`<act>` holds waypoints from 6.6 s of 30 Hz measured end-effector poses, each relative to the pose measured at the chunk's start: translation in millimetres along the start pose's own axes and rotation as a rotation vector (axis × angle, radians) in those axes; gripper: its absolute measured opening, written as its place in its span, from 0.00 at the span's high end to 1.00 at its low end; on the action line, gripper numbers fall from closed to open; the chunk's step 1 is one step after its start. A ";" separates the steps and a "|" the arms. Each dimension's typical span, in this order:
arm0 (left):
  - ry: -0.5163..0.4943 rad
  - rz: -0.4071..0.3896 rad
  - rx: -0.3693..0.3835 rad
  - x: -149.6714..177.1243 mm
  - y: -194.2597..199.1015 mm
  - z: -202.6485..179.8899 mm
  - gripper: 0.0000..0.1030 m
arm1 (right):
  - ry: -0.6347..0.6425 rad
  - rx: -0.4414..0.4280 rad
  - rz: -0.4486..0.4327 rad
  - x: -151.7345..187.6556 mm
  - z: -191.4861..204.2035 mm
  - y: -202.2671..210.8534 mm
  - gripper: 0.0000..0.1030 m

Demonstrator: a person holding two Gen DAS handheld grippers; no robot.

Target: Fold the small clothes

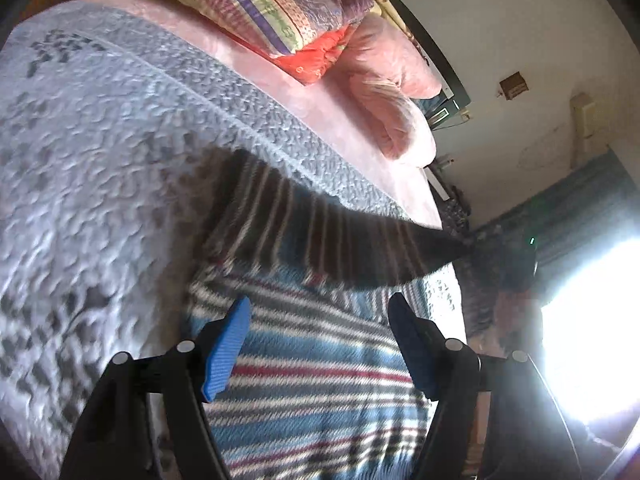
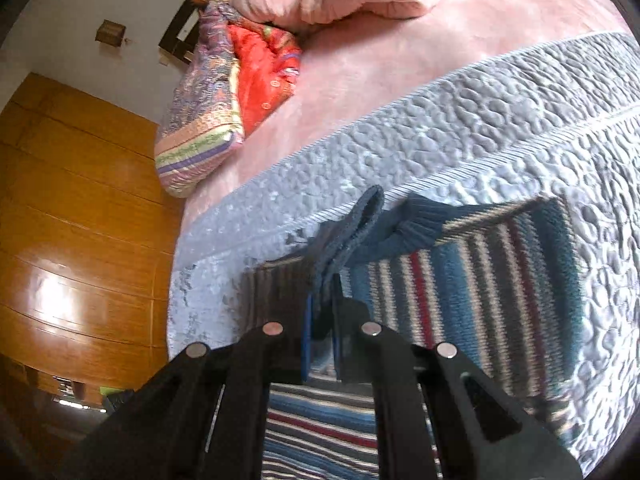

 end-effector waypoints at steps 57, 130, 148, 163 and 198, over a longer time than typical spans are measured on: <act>-0.217 0.409 -0.159 -25.5 -200.2 15.3 0.46 | -0.178 0.029 0.066 119.1 -165.5 -8.9 1.00; 0.359 0.302 0.081 179.3 95.9 68.9 0.92 | -0.297 -0.273 0.050 374.0 -56.0 189.9 0.94; 0.359 0.246 0.101 29.7 17.7 18.6 0.92 | -0.264 -0.237 -0.004 190.7 -64.9 147.0 0.94; 0.361 0.327 -0.084 -52.0 -130.2 60.1 0.88 | -0.356 -0.113 0.095 114.5 -135.7 33.8 0.82; -0.356 0.334 -0.261 -28.9 -144.5 11.9 0.91 | 0.204 0.139 0.190 108.1 -102.9 25.2 0.90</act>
Point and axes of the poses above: each gripper's, at about its wrist camera, not at the fingertips, and y roughly against the way its jaws point, z to its left, x to its underside, the point moved 1 cm from there along -y, roughly the way its jaws point, and after that the axes turned 10 degrees about y, right-handed, at the moved point
